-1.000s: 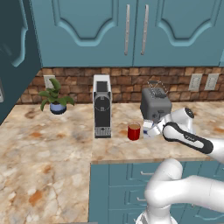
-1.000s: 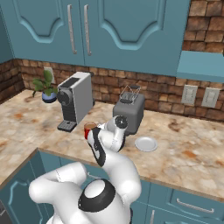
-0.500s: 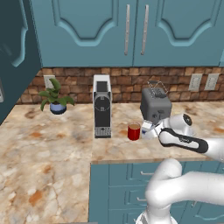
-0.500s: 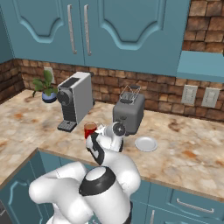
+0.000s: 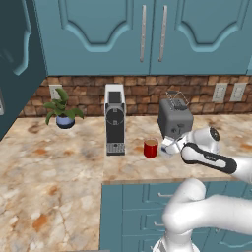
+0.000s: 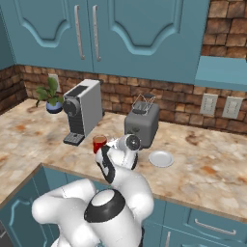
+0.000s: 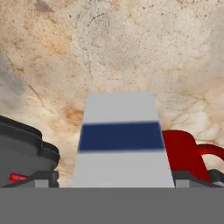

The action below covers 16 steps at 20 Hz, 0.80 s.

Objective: Take a sugar cube from the saucer and place it inside the coffee. Then, grab milk from the fridge and place it next to the coffee on the counter to sweeten the coffee.

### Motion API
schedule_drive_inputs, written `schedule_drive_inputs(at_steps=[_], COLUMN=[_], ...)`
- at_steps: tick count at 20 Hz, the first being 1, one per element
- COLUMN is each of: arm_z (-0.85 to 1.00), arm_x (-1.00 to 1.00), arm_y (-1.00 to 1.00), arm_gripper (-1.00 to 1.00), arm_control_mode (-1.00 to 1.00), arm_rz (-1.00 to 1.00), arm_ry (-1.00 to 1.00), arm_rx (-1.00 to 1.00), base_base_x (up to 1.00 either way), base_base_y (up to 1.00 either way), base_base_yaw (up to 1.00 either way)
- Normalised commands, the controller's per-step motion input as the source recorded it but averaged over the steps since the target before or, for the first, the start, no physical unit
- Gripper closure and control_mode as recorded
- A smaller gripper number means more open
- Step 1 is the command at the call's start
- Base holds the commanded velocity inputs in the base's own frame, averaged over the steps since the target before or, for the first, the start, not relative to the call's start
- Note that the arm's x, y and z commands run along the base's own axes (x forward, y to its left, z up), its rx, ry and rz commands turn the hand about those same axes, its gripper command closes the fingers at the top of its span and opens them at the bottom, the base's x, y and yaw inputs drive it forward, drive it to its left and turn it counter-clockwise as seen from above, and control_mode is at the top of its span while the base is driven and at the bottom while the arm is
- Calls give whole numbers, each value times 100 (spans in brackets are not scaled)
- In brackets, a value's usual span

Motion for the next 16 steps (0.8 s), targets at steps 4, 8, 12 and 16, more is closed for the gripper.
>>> schedule_drive_inputs(at_steps=[4, 8, 12, 16], arm_z=[51, 92, 100, 100], arm_x=[0, -6, -30, -69], arm_y=[-10, 0, 0, 0], arm_gripper=[-100, -100, -100, -100], arm_control_mode=[-100, -100, -100, -100], arm_rz=[-1, -5, -6, -2], arm_ry=[-8, -14, -22, -43], arm_rx=[0, 0, 0, -3], base_base_x=[0, 0, 0, 0], base_base_y=[0, 0, 0, 0], base_base_yaw=[0, 0, 0, 0])
